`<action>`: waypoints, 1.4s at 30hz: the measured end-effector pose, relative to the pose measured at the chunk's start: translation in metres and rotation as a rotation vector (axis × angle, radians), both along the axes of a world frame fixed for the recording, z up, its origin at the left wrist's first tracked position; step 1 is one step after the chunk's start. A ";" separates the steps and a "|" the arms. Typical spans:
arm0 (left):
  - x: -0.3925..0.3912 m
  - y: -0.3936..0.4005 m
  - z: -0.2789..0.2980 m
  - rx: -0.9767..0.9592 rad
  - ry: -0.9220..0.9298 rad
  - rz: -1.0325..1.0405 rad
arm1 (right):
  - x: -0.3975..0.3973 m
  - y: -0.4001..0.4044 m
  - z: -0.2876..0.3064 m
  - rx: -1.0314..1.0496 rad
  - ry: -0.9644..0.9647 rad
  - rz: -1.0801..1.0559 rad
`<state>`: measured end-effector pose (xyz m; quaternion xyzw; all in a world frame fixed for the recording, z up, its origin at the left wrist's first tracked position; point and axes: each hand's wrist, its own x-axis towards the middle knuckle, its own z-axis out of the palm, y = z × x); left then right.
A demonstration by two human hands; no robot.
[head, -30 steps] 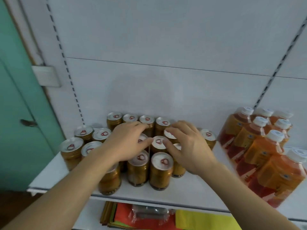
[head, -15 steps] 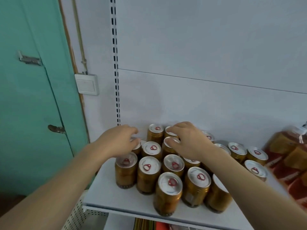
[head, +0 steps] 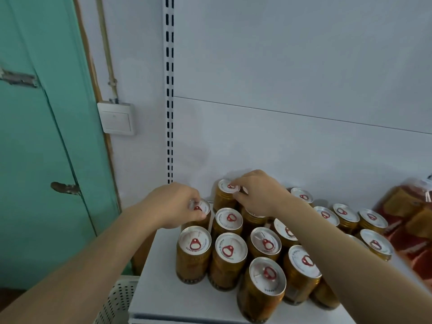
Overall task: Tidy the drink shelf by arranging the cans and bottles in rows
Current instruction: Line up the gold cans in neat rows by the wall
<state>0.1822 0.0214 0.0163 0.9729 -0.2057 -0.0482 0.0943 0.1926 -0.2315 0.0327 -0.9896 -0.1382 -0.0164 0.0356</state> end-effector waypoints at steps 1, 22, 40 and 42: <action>0.003 0.000 -0.001 -0.006 -0.022 0.017 | 0.005 0.000 0.000 -0.002 -0.002 0.002; 0.061 0.045 -0.055 -0.333 -0.306 0.070 | 0.036 0.067 -0.016 -0.008 0.020 0.073; 0.079 0.049 -0.062 -0.442 -0.239 -0.035 | 0.031 0.070 -0.018 -0.044 0.001 -0.023; 0.078 0.046 -0.062 -0.435 -0.251 -0.026 | 0.033 0.070 -0.017 -0.058 0.009 -0.019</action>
